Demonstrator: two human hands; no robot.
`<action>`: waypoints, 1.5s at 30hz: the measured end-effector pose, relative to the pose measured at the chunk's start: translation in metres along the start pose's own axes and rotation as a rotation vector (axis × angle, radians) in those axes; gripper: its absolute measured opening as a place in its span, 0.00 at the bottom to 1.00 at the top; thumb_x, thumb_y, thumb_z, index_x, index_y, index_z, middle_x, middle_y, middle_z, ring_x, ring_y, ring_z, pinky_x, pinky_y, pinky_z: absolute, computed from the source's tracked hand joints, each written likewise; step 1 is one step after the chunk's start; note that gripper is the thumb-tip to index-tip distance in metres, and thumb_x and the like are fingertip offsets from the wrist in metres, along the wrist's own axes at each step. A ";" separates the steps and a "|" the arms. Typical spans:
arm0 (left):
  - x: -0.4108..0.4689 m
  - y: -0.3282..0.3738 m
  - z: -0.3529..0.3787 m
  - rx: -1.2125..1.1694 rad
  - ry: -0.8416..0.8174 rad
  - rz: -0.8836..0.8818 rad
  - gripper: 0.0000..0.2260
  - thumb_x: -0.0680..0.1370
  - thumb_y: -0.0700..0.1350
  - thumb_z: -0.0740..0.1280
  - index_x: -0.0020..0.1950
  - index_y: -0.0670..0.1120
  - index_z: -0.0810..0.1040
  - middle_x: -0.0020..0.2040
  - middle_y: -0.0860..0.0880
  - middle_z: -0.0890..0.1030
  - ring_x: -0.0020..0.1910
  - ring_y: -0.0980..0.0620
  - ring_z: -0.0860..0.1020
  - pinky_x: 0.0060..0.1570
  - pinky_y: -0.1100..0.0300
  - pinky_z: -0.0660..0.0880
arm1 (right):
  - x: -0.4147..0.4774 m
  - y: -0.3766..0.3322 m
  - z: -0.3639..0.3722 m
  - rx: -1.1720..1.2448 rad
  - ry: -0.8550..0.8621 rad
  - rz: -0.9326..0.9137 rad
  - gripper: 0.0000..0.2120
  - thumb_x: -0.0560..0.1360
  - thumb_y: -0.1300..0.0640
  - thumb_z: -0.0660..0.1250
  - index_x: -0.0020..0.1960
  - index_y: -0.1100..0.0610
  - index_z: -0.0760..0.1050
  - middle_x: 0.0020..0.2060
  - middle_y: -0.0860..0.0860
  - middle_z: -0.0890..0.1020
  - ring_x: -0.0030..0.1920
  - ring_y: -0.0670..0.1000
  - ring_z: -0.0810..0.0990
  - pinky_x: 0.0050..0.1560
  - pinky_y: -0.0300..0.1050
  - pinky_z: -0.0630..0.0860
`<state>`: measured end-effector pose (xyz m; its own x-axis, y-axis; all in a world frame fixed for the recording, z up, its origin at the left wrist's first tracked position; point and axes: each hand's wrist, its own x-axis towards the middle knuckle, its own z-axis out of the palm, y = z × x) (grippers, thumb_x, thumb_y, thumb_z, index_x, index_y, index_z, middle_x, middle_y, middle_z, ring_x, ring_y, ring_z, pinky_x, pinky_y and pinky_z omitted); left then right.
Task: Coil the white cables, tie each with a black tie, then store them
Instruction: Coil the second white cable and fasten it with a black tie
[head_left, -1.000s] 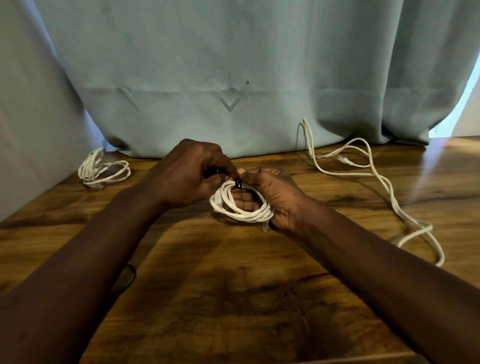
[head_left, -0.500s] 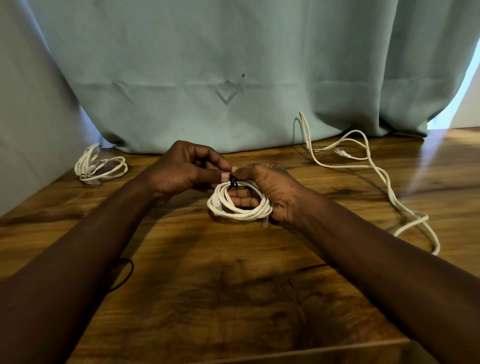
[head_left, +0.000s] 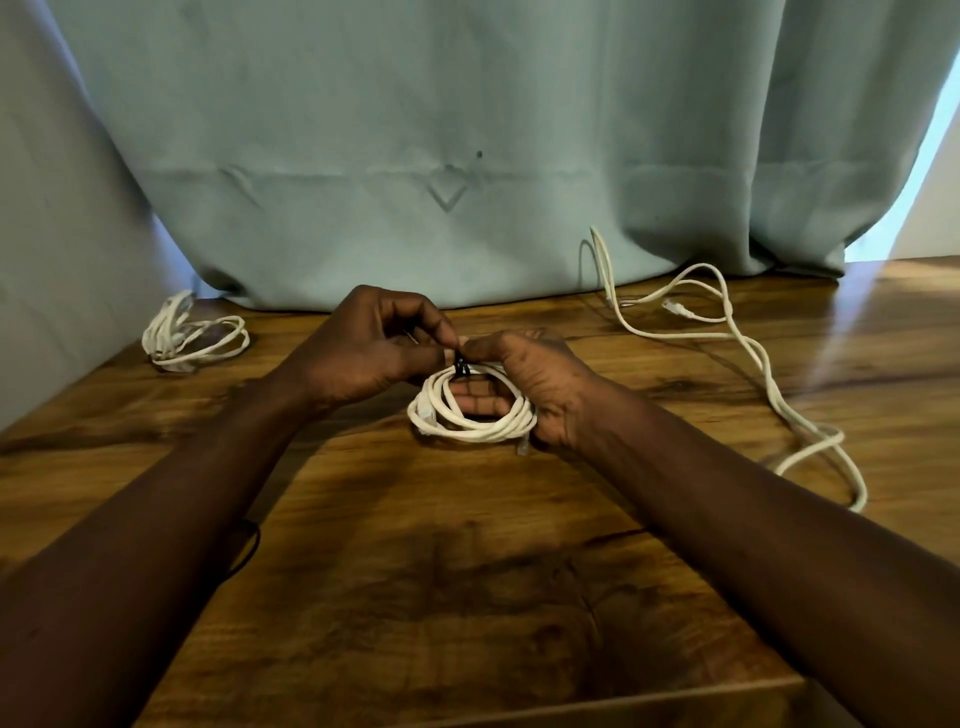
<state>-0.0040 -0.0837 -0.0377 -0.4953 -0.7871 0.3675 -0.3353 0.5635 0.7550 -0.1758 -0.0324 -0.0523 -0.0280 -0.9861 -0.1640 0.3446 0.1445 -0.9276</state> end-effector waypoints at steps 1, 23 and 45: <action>0.000 0.000 0.000 0.020 0.007 0.011 0.05 0.75 0.33 0.75 0.49 0.41 0.85 0.41 0.45 0.86 0.41 0.46 0.86 0.44 0.55 0.84 | 0.001 0.000 0.000 0.003 0.007 0.002 0.14 0.78 0.69 0.68 0.60 0.75 0.75 0.41 0.68 0.84 0.32 0.61 0.86 0.29 0.50 0.83; -0.007 0.025 0.042 0.813 0.254 0.203 0.14 0.75 0.53 0.76 0.55 0.51 0.79 0.46 0.51 0.87 0.49 0.47 0.84 0.49 0.50 0.79 | -0.003 -0.002 0.001 0.049 0.127 -0.060 0.07 0.74 0.74 0.70 0.51 0.71 0.78 0.34 0.65 0.84 0.30 0.59 0.85 0.29 0.52 0.83; -0.003 0.027 0.008 -0.224 0.111 -0.515 0.04 0.74 0.39 0.73 0.47 0.39 0.85 0.37 0.44 0.83 0.36 0.51 0.80 0.41 0.57 0.77 | -0.002 0.012 0.009 -0.694 0.055 -0.555 0.11 0.86 0.57 0.58 0.68 0.50 0.67 0.27 0.52 0.83 0.23 0.52 0.80 0.22 0.42 0.74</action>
<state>-0.0181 -0.0643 -0.0222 -0.2215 -0.9746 -0.0328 -0.3274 0.0426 0.9439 -0.1630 -0.0290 -0.0602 -0.0725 -0.9262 0.3700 -0.3778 -0.3179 -0.8696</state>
